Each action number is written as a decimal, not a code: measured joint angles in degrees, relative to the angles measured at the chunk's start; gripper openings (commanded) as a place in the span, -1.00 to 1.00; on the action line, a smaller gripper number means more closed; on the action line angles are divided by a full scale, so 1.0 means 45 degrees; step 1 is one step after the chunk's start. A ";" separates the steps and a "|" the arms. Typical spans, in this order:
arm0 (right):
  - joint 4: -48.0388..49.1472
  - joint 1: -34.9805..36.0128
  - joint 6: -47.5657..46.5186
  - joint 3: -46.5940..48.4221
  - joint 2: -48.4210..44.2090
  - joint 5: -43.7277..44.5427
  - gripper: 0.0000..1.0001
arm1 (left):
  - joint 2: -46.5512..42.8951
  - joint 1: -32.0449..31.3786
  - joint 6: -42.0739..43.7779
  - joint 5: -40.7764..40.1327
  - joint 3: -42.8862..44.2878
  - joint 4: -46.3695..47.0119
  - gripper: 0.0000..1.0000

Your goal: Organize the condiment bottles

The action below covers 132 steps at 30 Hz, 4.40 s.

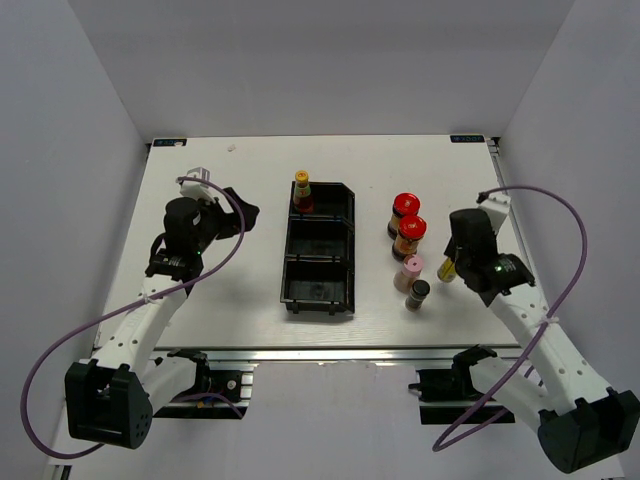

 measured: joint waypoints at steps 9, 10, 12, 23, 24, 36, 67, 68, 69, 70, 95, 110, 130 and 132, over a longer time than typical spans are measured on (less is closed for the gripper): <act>0.1758 0.0000 -0.2225 0.4663 0.0967 -0.1569 -0.93 | -0.0243 0.0000 0.0000 -0.0685 0.0005 -0.0471 0.96; 0.1938 0.0000 -0.2463 0.5153 0.1326 -0.1991 -0.93 | -0.0262 0.0000 0.0000 -0.0743 0.0005 -0.0505 0.96; 0.2404 0.0024 -0.2827 0.5969 0.2113 -0.2856 -0.95 | -0.0287 0.0000 0.0000 -0.0874 0.0005 -0.0544 0.96; 0.3934 0.1749 -0.4022 0.9088 0.8029 -0.6353 -0.96 | -0.0457 0.0000 -0.0185 -0.1292 0.0005 -0.0865 0.96; 0.4056 0.1909 -0.4056 0.9277 0.8490 -0.6475 -0.96 | -0.0457 0.0000 -0.0194 -0.1316 0.0010 -0.0899 0.96; 0.4459 0.2875 -0.4459 1.0486 1.1691 -0.6853 -0.97 | -0.0452 0.0000 -0.0228 -0.1520 0.0039 -0.1093 0.96; 0.5780 0.3959 -0.4935 0.9836 1.3663 -0.4532 -0.31 | -0.0729 0.0000 -0.0379 -0.1447 0.0034 -0.1093 0.96; 0.5863 0.3959 -0.4872 0.9802 1.3663 -0.4503 -0.25 | -0.0729 0.0000 -0.0389 -0.1413 0.0034 -0.1093 0.96; 0.5882 0.3959 -0.4799 0.9802 1.3663 -0.4469 -0.21 | -0.0729 0.0000 -0.0418 -0.1370 0.0034 -0.1093 0.96; 0.5906 0.3959 -0.4741 0.9797 1.3663 -0.4449 -0.13 | -0.0733 0.0000 -0.0427 -0.1302 0.0034 -0.1093 0.96; 0.5965 0.4031 -0.4056 0.9573 1.2211 -0.3551 0.79 | -0.1209 0.0000 -0.1020 -0.0729 0.0126 -0.1384 0.96; 0.3055 0.2555 -0.2181 0.5945 0.6747 -0.1481 0.79 | -0.0899 -0.0015 -0.1292 -0.0549 0.0583 -0.1880 0.96; 0.1807 0.0831 -0.1938 0.3798 0.6878 -0.3230 0.79 | 0.0520 -0.0058 -0.1331 -0.1088 0.0763 -0.2448 0.96; 0.1807 0.0748 -0.1982 0.3798 0.6985 -0.3230 0.79 | 0.0578 -0.0073 -0.1331 -0.1132 0.0797 -0.2472 0.96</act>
